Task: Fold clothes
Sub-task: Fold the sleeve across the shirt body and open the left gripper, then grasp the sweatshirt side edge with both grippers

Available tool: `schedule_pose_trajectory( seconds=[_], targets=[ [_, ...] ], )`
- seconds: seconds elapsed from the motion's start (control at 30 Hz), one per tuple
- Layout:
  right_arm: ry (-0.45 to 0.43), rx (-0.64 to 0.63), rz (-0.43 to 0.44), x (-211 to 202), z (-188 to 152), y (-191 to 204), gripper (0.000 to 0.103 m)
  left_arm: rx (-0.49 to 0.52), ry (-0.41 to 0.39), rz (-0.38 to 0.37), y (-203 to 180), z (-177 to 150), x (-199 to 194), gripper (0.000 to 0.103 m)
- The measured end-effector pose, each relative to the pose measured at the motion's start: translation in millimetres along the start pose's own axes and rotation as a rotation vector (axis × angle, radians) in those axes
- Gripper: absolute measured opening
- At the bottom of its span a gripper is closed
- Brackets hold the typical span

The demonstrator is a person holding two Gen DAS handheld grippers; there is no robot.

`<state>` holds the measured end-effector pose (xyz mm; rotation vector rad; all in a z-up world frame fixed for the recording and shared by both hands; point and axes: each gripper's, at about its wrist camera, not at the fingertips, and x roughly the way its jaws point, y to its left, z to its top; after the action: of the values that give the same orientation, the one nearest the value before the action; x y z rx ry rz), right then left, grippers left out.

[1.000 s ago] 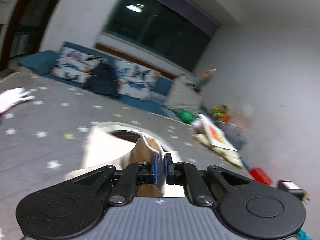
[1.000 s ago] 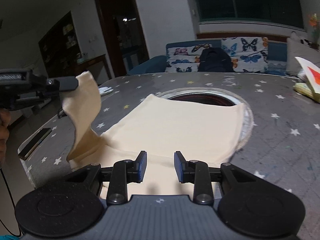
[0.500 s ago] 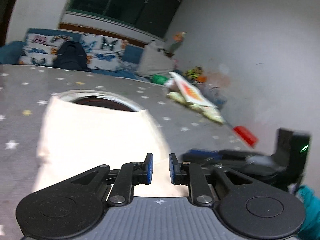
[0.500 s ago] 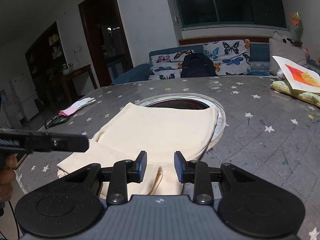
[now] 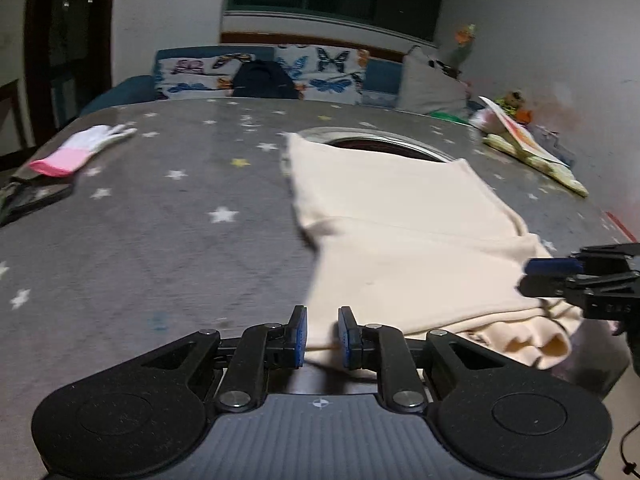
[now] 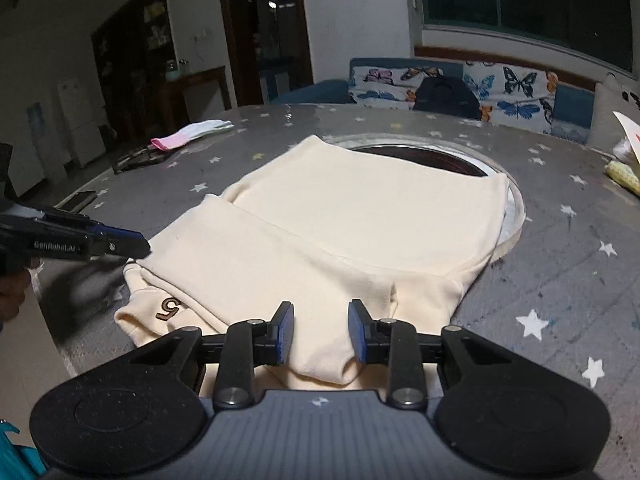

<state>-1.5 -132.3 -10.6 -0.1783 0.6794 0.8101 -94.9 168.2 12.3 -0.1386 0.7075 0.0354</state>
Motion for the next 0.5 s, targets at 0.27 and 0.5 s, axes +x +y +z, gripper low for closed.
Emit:
schedule_pose_trajectory(
  seconds=[0.27, 0.5],
  targets=[
    [0.0, -0.018, -0.001, -3.6, -0.3, 3.1, 0.029, 0.075, -0.034, -0.028, -12.2, -7.0, -9.4, 0.041],
    [0.004, -0.062, -0.014, -15.9, -1.4, 4.6, 0.034, 0.183, -0.026, -0.007, -21.9, -11.0, -9.0, 0.041]
  ],
)
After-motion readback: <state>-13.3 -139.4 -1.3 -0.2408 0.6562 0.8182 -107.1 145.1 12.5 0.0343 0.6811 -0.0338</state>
